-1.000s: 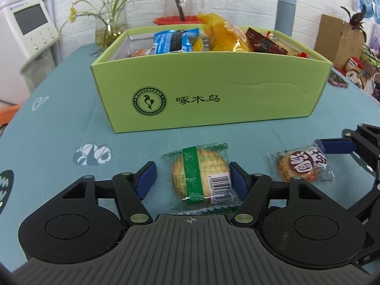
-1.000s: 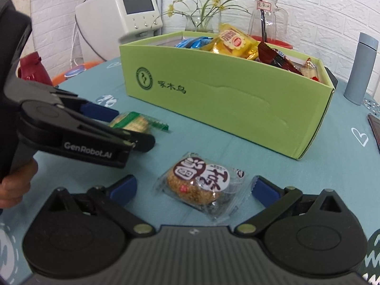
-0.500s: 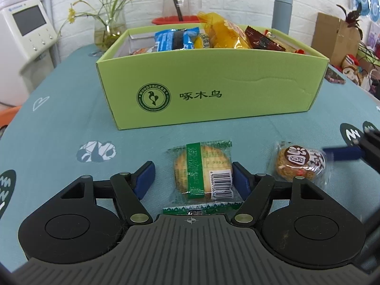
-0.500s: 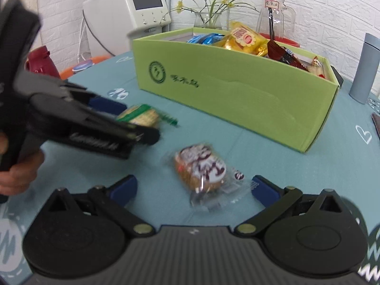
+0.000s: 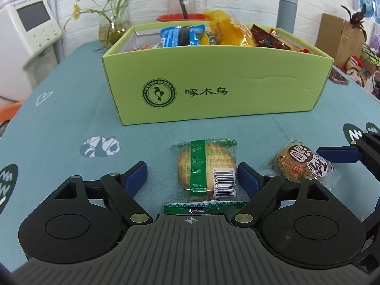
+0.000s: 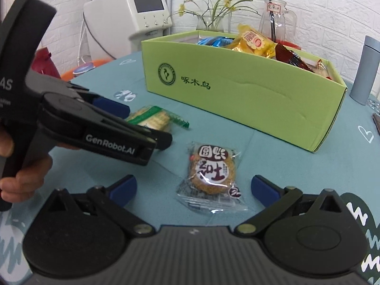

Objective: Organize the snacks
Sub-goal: 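Move the left gripper to the round cookie in clear wrap and grasp it, then carry the round cookie into the green box and release it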

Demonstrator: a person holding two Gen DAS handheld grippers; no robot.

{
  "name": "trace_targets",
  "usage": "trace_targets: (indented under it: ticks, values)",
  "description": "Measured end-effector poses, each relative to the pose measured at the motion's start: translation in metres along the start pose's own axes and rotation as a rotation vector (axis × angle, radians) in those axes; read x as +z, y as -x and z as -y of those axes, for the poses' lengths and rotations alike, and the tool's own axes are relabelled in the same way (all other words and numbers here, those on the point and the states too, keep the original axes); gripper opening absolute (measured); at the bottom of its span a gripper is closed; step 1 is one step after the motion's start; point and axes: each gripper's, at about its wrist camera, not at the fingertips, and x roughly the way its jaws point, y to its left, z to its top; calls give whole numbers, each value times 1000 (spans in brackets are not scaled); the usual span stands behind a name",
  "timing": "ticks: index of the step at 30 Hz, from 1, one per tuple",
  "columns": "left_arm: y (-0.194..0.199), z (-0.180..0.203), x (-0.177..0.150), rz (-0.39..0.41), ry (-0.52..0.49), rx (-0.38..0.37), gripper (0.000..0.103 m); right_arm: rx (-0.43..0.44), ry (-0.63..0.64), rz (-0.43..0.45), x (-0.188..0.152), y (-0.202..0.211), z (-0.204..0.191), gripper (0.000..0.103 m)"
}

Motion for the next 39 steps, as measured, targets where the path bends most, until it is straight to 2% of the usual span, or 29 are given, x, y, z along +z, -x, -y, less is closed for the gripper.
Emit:
trace_targets:
  ticks: [1,3,6,10,12,14,16,17,18,19,20,24,28,30,35,38,39]
  values:
    - [2,-1,1,-9,14,6,67,3,3,-1,0,0,0,102]
    - [13,-5,4,-9,71,-31,50,-8,-2,-7,1,1,0,102]
    - [35,-8,9,20,136,-157,52,-36,-20,-4,1,7,-1,102]
    - [42,7,16,1,128,-289,52,-66,8,39,1,18,-7,102]
    - [31,20,19,-48,112,-318,48,-63,22,42,0,20,-7,102]
    - [20,32,18,-83,94,-311,44,-73,31,36,-1,19,-6,102]
    - [10,37,16,-113,104,-329,45,-79,37,23,-2,15,-3,99]
    - [7,36,15,-116,122,-356,40,-72,35,12,-3,12,-2,79]
    - [5,37,16,-122,125,-368,29,-24,9,31,-3,13,2,62]
    - [4,37,17,-126,126,-382,26,-20,-5,32,-2,15,3,53]
    - [3,36,17,-136,134,-403,22,-31,9,25,0,15,2,52]
    - [14,33,14,-129,151,-410,19,-24,4,32,-1,23,-6,52]
    - [44,23,22,-44,172,-416,19,-29,39,104,13,42,-18,57]
    - [54,17,41,10,171,-411,19,-33,83,148,31,47,-21,63]
    - [53,-5,103,127,166,-336,20,-28,131,236,98,26,-1,63]
    - [29,-21,132,134,182,-305,19,-25,127,253,130,-3,14,64]
    - [18,-26,138,123,192,-294,19,-6,109,240,138,-15,21,67]
